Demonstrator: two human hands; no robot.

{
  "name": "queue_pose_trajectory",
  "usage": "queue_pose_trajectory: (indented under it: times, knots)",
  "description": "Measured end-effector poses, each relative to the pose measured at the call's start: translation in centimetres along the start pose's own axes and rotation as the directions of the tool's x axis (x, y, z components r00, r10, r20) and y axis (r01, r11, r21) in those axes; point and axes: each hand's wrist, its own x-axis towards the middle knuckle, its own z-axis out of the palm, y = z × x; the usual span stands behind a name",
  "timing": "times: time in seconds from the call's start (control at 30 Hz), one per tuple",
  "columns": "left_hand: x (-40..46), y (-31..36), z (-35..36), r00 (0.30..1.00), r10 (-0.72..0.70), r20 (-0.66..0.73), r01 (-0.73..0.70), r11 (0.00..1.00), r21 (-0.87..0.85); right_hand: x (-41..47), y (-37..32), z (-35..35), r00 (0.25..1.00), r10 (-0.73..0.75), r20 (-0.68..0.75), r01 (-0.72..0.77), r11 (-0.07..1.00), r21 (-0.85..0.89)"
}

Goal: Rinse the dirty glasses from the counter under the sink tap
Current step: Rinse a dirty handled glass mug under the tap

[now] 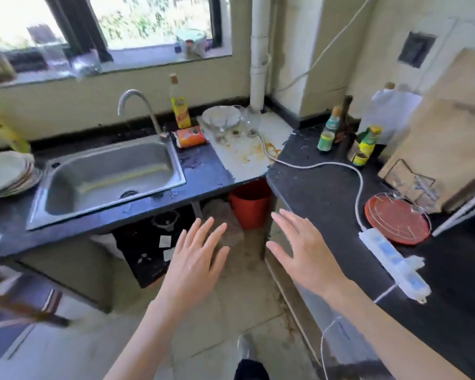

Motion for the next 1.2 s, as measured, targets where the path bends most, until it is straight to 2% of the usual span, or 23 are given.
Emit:
queue_pose_trajectory:
  times: [0.23, 0.53, 0.8, 1.03, 1.2]
  knots:
    - [10.0, -5.5, -0.2, 0.993, -0.111, -0.039, 0.111, 0.994, -0.009, 13.9, 1.2, 1.3, 0.998, -0.056, 0.014, 0.055, 0.998, 0.034]
    - [19.6, -11.6, 1.3, 0.978, -0.201, 0.049, 0.202, 0.979, -0.019, 26.8, 2.6, 5.1, 0.988, -0.064, 0.137, 0.064, 0.998, 0.002]
    - [30.6, -20.2, 3.6, 0.975, -0.165, 0.147, 0.173, 0.984, -0.047, 39.8, 3.2, 10.7, 0.971, 0.097, 0.220, -0.098, 0.995, -0.009]
    - [36.6, -24.8, 4.5, 0.962, -0.162, 0.221, 0.185, 0.979, -0.088, 49.0, 5.5, 15.1, 0.874, 0.314, 0.370, -0.348, 0.937, 0.028]
    - [37.8, -26.5, 5.3, 0.930, -0.253, 0.265, 0.292, 0.949, -0.119, 55.7, 7.1, 16.9, 0.822, 0.386, 0.418, -0.449, 0.891, 0.060]
